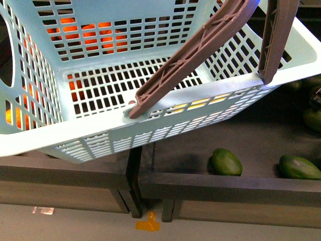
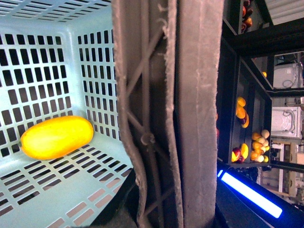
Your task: Pick mango and avocado into basket
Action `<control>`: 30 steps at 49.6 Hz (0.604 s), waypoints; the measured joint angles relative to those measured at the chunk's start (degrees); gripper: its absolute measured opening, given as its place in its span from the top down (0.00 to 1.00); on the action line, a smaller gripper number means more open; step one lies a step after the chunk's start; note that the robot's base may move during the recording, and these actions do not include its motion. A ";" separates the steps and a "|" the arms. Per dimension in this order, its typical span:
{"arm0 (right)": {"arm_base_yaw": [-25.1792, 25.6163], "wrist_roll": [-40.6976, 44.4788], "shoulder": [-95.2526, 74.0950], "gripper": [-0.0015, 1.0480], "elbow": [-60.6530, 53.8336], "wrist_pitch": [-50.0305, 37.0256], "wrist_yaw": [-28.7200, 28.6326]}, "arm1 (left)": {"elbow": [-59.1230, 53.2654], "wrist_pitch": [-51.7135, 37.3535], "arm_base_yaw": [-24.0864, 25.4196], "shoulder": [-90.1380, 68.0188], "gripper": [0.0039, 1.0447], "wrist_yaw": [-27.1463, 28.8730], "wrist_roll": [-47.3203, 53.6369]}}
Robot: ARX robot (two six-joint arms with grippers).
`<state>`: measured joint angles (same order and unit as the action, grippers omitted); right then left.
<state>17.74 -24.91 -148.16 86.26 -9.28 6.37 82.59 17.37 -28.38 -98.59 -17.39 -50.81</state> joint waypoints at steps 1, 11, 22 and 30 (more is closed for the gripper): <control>0.00 -0.07 -0.07 0.08 0.20 0.11 0.07 | 0.00 0.00 0.00 0.00 0.83 0.00 0.00; -0.46 -0.83 -1.49 0.08 3.06 1.88 0.61 | 0.00 0.00 0.00 0.00 0.83 0.00 0.00; -1.27 -0.87 -3.45 0.08 7.21 4.07 1.25 | 0.00 0.00 0.00 0.00 0.83 -0.04 -0.02; -1.64 -0.92 -5.55 0.08 11.34 5.81 1.46 | 0.00 0.00 0.00 0.00 0.83 -0.02 -0.02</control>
<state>16.10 -25.82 -153.71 97.60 -3.46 7.84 82.59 17.37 -28.38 -98.59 -17.41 -50.83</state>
